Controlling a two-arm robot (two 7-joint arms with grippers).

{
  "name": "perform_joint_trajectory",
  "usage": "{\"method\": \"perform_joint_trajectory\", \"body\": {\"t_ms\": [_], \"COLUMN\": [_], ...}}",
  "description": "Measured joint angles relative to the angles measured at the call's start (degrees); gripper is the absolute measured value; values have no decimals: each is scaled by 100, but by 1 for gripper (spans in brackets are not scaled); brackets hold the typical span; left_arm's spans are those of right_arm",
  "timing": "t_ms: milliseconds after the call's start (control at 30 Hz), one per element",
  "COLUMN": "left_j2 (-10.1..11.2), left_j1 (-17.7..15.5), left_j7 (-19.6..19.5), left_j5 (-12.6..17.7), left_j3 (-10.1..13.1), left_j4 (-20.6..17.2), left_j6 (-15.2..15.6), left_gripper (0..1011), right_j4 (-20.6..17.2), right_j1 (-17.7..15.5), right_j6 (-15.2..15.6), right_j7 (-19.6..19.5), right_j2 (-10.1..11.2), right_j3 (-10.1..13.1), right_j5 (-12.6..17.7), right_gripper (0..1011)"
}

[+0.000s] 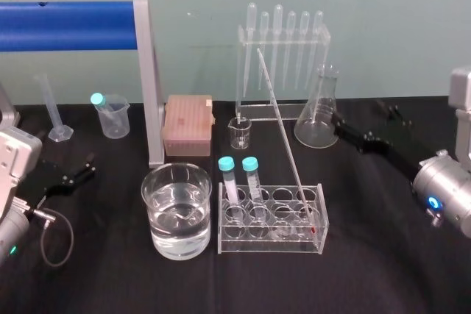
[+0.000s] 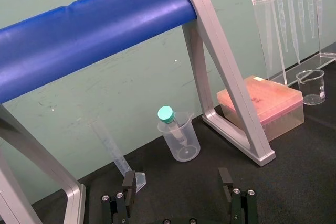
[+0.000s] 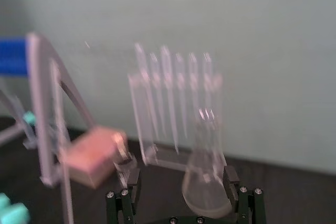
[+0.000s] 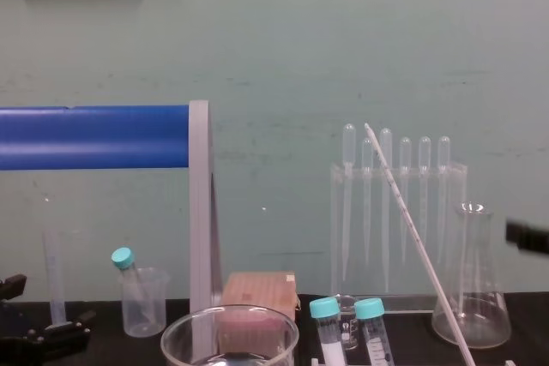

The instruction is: Hold the thermometer with one hand and immerse one end into the beaker, then reinsert it into the test tube rack.

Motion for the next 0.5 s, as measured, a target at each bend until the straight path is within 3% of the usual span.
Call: {"method": "perform_joint_trajectory", "body": {"t_ms": [200, 500], "left_j2": [0, 0], "left_j1": [0, 0], "left_j7": [0, 0], "left_j5": [0, 0], "left_j3": [0, 0], "left_j4": [0, 0], "left_j6": [0, 0], "left_gripper": [1008, 1008], "right_j4": [86, 200], "right_j1": [-169, -203], "right_j6": [451, 474], "right_j7": [-211, -115], "right_j2": [-104, -225], "right_j3": [16, 70], "right_j5": [-31, 6], "right_gripper": [1003, 1003]}}
